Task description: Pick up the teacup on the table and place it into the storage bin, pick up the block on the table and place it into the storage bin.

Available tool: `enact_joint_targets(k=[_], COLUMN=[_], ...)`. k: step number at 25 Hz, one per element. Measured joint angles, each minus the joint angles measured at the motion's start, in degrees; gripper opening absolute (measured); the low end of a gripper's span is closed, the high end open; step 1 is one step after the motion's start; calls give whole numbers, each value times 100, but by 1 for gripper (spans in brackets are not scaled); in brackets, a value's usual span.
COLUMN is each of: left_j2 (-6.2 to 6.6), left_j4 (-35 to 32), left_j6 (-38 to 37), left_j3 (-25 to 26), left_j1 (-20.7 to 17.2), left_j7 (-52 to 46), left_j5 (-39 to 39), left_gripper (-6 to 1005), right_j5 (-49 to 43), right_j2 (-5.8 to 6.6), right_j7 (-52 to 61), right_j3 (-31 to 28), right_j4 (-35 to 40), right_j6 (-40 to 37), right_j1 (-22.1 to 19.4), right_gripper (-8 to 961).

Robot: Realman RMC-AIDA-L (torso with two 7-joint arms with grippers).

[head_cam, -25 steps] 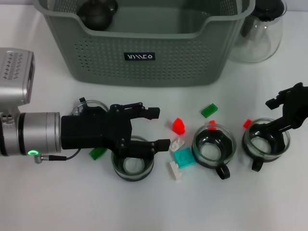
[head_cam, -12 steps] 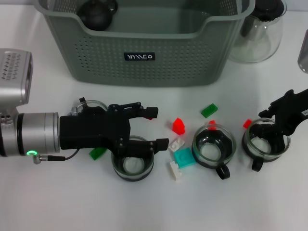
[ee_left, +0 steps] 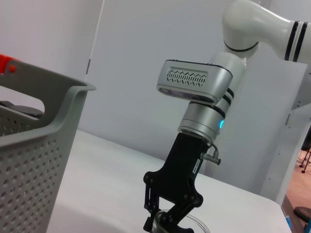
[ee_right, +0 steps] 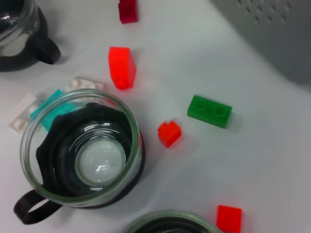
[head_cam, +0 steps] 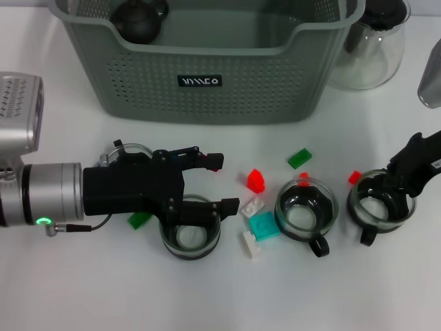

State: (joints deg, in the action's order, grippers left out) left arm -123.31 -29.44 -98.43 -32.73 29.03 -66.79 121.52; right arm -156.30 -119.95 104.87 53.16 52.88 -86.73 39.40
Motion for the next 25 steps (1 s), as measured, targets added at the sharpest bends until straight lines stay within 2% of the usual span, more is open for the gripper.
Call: enact_joint_targets(k=[4, 9, 14, 18, 20, 25], left_j2=[0, 0, -6, -25, -27, -27], left_j4=[0, 0, 0, 0, 0, 0], left_j6=[0, 0, -2, -1, -1, -1], left_j3=[7, 12, 11, 11, 11, 12], left_j1=[-28, -39, -49, -48, -50, -60], left_j7=[41, 71, 73, 75, 76, 79], left_j5=[-20, -23, -23, -9, -3, -23], left_gripper=[872, 871, 871, 872, 872, 871], right_j5=[-49, -35, 83, 337, 616, 1628], right_j2=[10, 32, 61, 118, 187, 463], right_j7=[96, 107, 57, -36, -48, 11], right_j3=[-19, -54, -219, -482, -600, -835], right_j4=[1, 64, 406, 1068, 1365, 1575], right_j6=[-30, -112, -582, -1414, -1844, -2654], right_j1=[5, -8, -32, -64, -67, 63], right_gripper=[136, 65, 65, 65, 65, 65])
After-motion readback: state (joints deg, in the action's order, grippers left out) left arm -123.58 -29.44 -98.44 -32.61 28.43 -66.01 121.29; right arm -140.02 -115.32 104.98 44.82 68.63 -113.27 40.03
